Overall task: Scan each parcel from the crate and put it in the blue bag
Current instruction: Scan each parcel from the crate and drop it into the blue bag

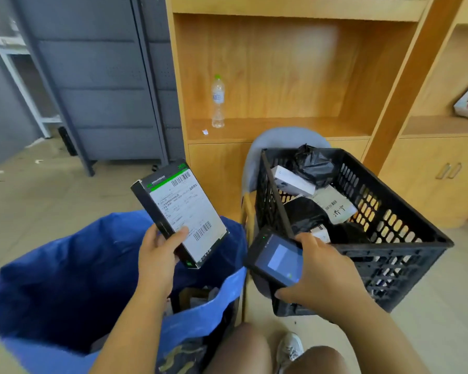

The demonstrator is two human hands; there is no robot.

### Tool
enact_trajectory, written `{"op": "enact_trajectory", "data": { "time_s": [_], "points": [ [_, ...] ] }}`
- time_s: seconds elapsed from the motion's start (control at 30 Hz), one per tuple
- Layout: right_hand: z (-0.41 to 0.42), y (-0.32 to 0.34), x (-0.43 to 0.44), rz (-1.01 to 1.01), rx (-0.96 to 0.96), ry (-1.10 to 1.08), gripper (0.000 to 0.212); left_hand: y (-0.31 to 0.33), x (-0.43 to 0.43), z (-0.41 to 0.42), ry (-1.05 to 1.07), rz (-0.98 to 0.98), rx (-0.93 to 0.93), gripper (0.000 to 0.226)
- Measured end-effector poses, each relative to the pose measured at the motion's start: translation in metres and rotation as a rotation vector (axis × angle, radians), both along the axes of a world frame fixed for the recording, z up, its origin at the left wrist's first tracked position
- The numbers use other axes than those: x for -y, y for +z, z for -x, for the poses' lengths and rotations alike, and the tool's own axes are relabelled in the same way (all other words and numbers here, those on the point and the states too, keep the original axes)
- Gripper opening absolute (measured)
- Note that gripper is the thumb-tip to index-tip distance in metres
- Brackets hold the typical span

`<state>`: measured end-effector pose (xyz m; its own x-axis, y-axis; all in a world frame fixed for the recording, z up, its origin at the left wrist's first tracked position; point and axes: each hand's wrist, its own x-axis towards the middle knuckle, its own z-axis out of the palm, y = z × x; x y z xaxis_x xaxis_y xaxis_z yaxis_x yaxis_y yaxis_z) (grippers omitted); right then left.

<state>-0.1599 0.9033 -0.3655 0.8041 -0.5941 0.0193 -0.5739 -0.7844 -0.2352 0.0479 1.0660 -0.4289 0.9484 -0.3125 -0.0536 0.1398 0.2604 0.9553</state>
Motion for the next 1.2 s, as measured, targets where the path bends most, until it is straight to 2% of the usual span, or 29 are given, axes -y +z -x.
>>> {"op": "enact_trajectory", "data": {
  "time_s": [0.17,0.47,0.8,0.93,1.2],
  "points": [
    [-0.011,-0.007,-0.019,0.022,-0.071,0.116,0.08,-0.016,-0.028,-0.005,0.109,-0.003,-0.03,0.029],
    [-0.026,-0.007,-0.029,0.038,-0.082,0.157,0.075,-0.021,-0.043,-0.012,0.144,-0.027,-0.007,0.031],
    [-0.04,-0.013,-0.031,0.004,-0.094,0.169,0.084,-0.033,-0.049,-0.022,0.125,-0.101,-0.041,0.029],
    [-0.056,-0.023,-0.033,-0.016,-0.119,0.179,0.088,-0.048,-0.063,-0.039,0.091,-0.307,-0.107,0.017],
    [-0.113,-0.058,-0.034,-0.037,-0.208,0.221,0.094,-0.098,-0.09,-0.11,-0.135,-0.958,-0.111,0.026]
  ]
}}
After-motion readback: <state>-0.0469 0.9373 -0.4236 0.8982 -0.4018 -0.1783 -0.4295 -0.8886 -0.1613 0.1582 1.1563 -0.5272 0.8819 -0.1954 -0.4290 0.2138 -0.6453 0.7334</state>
